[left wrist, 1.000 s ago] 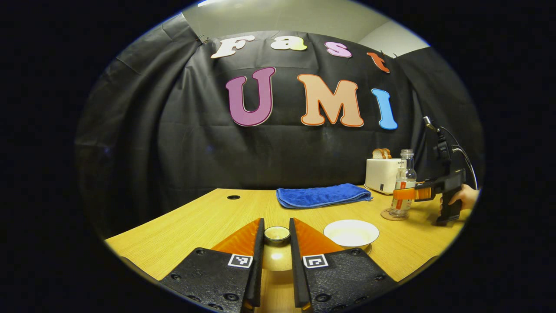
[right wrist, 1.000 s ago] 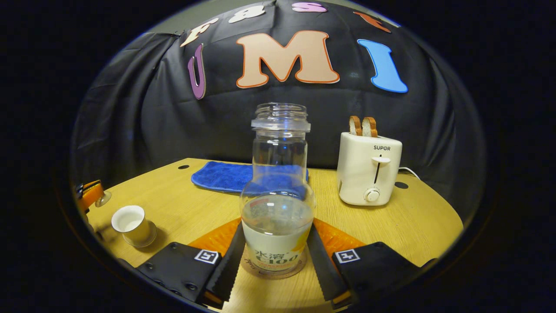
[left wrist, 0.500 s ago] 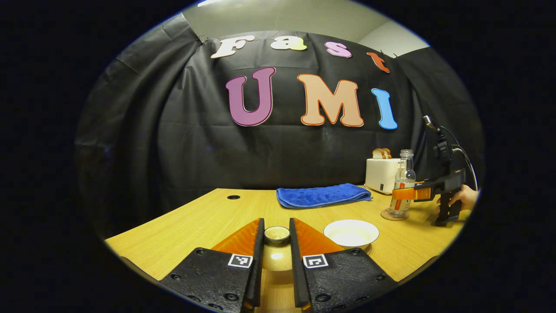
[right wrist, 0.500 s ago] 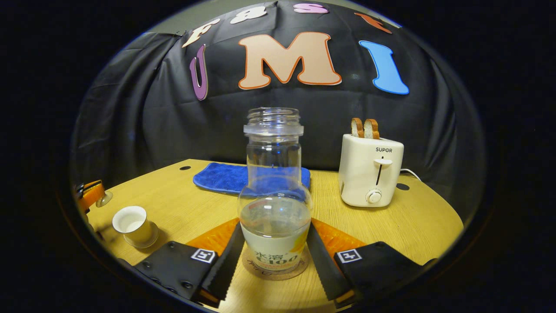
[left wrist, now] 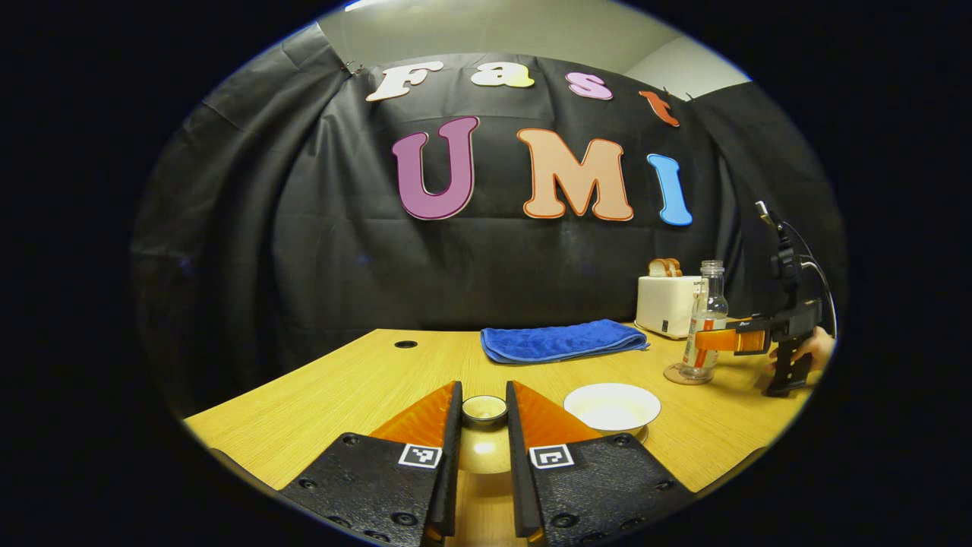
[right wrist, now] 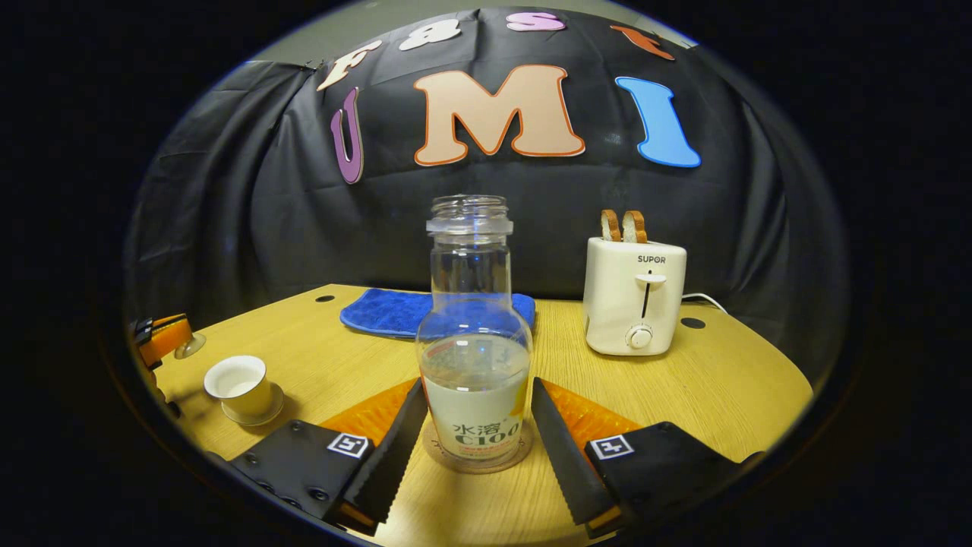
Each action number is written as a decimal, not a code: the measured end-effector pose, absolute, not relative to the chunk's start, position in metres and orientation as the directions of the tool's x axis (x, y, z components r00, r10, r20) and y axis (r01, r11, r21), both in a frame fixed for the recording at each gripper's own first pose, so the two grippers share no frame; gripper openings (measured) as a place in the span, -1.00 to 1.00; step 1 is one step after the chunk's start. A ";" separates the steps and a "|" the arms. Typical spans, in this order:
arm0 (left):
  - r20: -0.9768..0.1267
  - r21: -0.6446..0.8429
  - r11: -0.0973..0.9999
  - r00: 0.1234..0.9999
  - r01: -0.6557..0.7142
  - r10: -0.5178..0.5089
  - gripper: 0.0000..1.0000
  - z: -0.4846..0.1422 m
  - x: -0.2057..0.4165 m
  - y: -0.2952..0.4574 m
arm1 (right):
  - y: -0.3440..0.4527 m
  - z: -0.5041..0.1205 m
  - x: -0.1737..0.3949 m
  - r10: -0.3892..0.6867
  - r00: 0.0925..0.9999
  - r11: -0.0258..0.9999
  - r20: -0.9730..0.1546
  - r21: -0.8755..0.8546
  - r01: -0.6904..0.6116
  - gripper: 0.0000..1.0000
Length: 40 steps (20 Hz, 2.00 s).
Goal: Open the teacup lid with one hand, grasp the water bottle and pour water into the teacup with the other hand; after pouring, place the water bottle on the coaster and then close the teacup lid.
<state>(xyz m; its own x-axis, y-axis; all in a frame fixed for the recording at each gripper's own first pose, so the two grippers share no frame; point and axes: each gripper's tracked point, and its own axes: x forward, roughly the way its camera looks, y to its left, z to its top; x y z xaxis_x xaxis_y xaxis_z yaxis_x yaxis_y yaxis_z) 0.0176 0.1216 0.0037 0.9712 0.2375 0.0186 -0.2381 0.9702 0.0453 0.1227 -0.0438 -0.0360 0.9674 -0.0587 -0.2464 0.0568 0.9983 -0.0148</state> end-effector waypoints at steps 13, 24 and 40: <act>0.006 0.048 0.994 0.995 -0.098 0.098 -0.46 0.001 0.048 0.091 | -0.048 -0.029 0.086 -0.069 0.977 0.998 -0.200 -0.018 0.067 0.78; -0.039 0.060 0.996 0.997 0.071 -0.069 -0.45 -0.006 0.075 0.046 | -0.049 -0.006 0.052 -0.111 0.992 0.994 -0.066 -0.025 0.109 0.67; -0.133 0.131 0.970 0.973 0.204 -0.187 -0.40 -0.018 0.079 0.020 | -0.051 0.006 0.026 -0.150 0.989 0.989 -0.010 -0.003 0.150 0.67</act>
